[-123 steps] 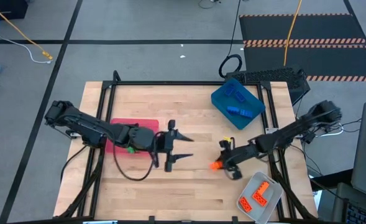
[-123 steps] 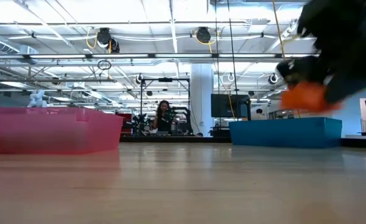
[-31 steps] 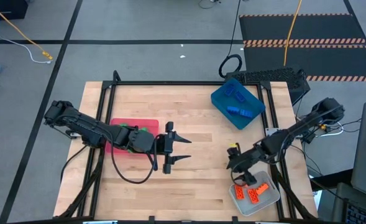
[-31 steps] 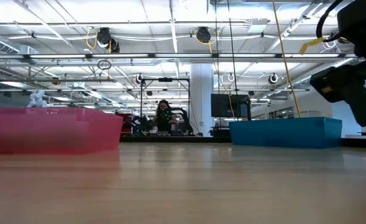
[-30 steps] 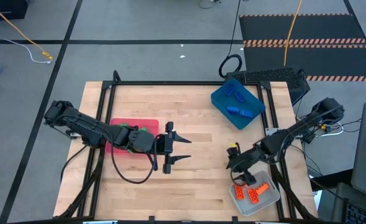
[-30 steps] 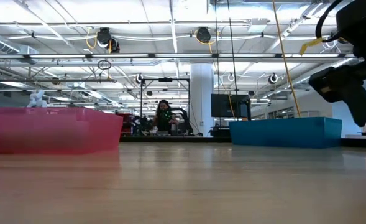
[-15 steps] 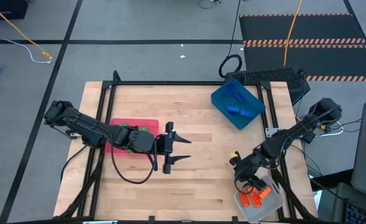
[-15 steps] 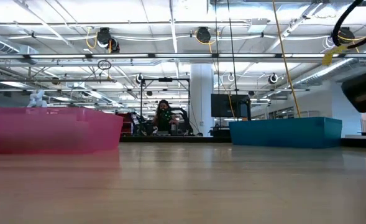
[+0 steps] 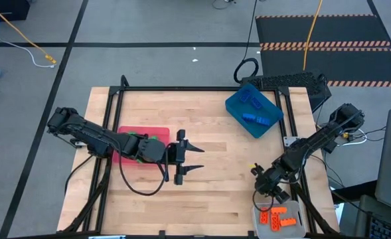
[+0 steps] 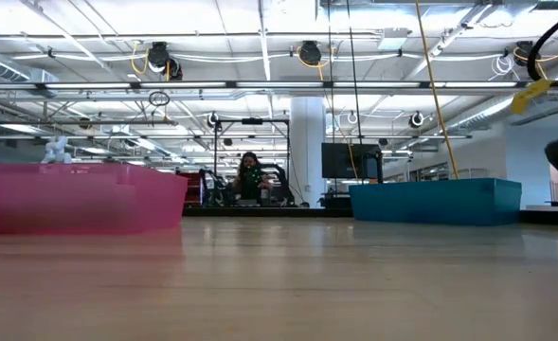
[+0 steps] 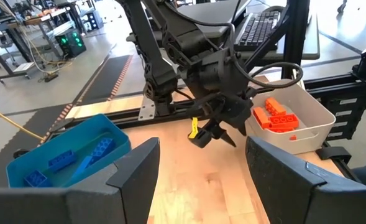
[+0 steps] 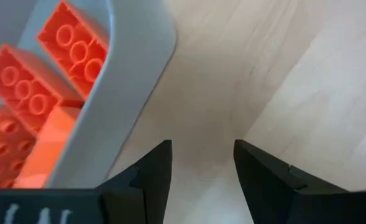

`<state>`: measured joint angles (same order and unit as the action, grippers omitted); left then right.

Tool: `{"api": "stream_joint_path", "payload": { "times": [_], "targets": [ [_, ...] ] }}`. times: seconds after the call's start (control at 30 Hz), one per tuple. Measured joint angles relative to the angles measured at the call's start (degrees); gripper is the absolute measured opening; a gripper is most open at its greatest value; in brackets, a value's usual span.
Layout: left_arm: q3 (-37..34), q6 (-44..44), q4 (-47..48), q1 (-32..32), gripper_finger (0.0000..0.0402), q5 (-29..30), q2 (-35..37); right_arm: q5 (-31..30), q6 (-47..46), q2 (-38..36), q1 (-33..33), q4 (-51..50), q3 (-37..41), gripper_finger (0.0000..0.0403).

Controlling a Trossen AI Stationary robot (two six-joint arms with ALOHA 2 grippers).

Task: Sort & place blocks by color
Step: Adjust the gray bin

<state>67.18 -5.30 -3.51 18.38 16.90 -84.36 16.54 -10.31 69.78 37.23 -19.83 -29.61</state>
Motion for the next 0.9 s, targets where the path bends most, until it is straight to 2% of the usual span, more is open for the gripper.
{"api": "stream_joint_path", "payload": {
  "times": [0.2,0.4,0.53,0.7,0.8,0.9],
  "targets": [
    [0.0,0.24,0.34,-0.09,0.0241,0.05,0.0,-1.58,-0.06,-0.01,-0.57,1.1,-0.01,0.0166],
    [0.0,0.33,0.42,-0.33,0.0241,0.03,0.0,-7.44,-17.38,-1.49,-4.76,-1.09,-0.02,0.0166],
    [0.0,0.41,0.44,-0.73,0.0241,0.03,0.0,-7.5,-18.91,-5.38,-9.59,-7.0,-0.16,0.0166],
    [0.0,-4.43,-0.99,-2.12,0.0241,-0.02,0.0,-4.72,-17.48,-12.44,-11.79,-24.13,-6.78,0.0166],
    [0.0,-6.18,-1.78,-4.21,0.0241,0.03,0.0,-2.87,-18.62,-14.86,-10.3,-26.09,-12.43,0.0166],
    [0.0,-4.18,0.12,-6.3,0.0241,0.09,0.01,-2.83,-22.72,-14.65,-7.37,-25.98,-16.68,0.0166]
  ]
}}
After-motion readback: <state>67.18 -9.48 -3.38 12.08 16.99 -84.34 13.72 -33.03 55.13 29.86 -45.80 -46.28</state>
